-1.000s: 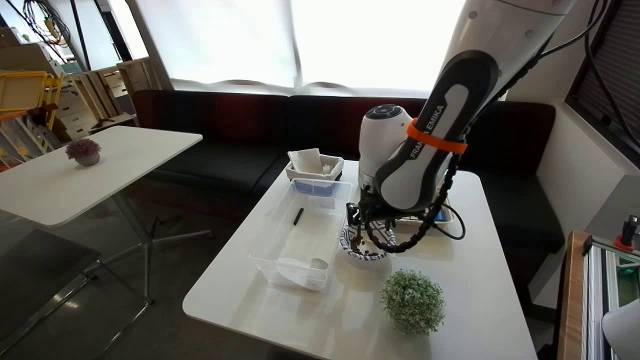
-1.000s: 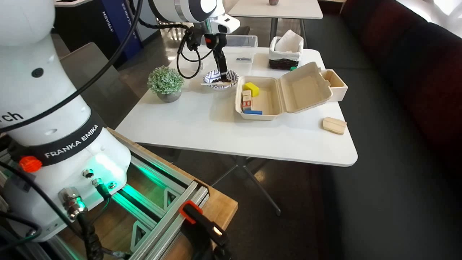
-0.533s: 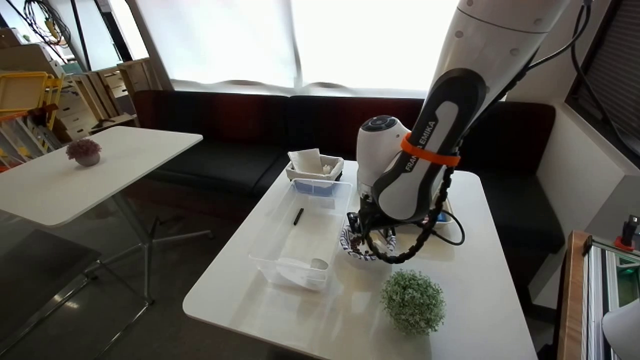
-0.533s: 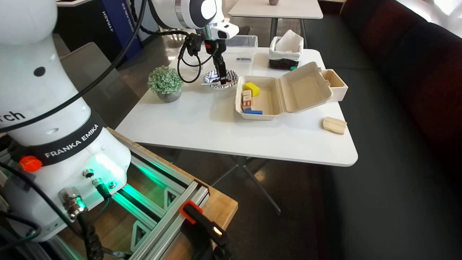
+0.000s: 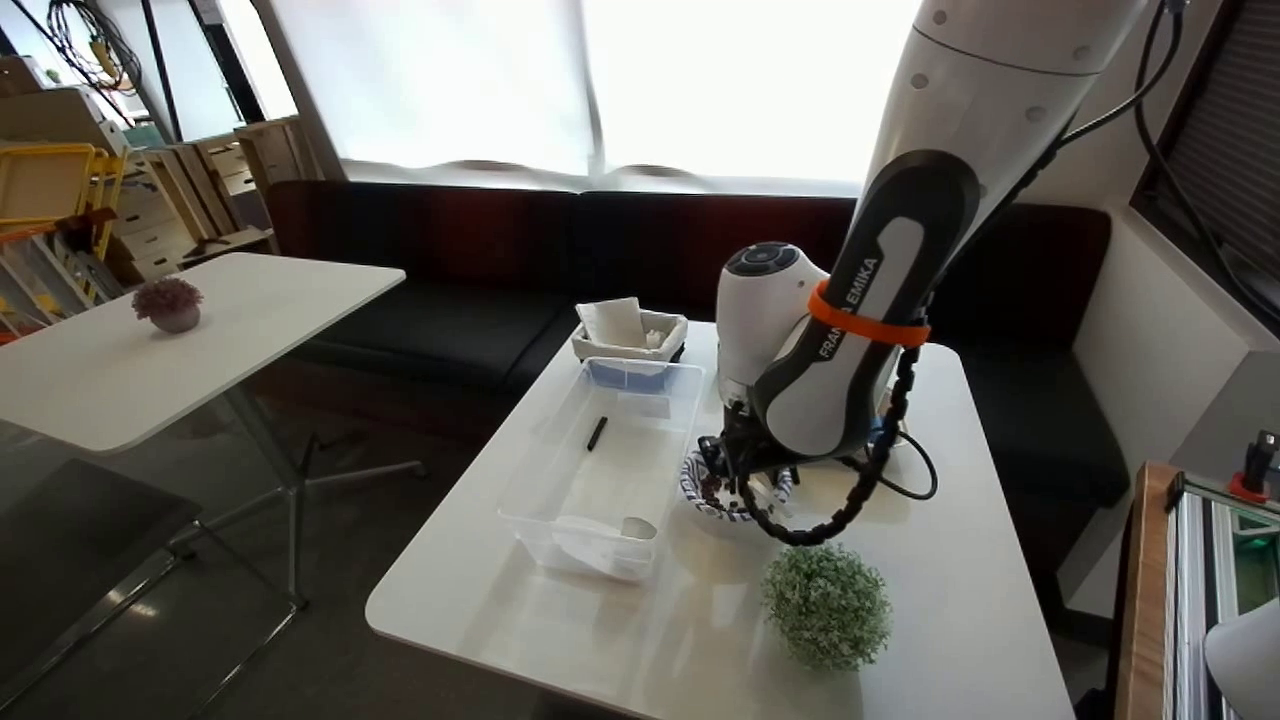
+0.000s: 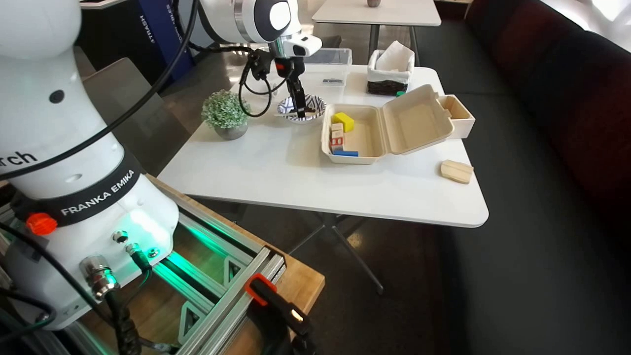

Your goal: Use the spoon to scoop some beans from the bowl into the takeaway pack

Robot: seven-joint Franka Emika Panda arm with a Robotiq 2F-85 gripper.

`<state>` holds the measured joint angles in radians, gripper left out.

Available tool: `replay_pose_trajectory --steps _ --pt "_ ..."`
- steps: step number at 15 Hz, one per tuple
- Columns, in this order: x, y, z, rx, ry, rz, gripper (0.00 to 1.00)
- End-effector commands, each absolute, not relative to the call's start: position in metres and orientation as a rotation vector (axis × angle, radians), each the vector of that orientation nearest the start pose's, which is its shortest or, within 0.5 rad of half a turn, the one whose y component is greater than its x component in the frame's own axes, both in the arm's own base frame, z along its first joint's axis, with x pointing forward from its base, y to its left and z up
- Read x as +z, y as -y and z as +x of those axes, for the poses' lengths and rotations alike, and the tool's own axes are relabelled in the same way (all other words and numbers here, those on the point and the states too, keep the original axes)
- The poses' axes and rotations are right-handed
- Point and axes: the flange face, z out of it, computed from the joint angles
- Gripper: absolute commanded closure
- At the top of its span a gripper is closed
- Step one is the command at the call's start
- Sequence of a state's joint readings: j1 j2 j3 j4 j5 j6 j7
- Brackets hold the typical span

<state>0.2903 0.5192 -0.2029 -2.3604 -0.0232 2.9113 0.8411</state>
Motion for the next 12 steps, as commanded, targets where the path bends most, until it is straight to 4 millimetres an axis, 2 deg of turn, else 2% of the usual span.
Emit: replay_pose_trajectory --steps 1,5,9,10,12 --pt "0.120 -0.042 0.484 -0.201 -1.042 -3.028 0.46" --pt "0.121 -0.039 0.476 -0.283 -1.008 -3.038 0.55" --pt "0.122 -0.034 0.471 -0.325 -0.987 -3.060 0.53" --pt "0.122 -0.035 0.469 -0.327 -0.979 -3.070 0.48" --pt "0.122 -0.037 0.466 -0.324 -0.957 -3.081 0.47"
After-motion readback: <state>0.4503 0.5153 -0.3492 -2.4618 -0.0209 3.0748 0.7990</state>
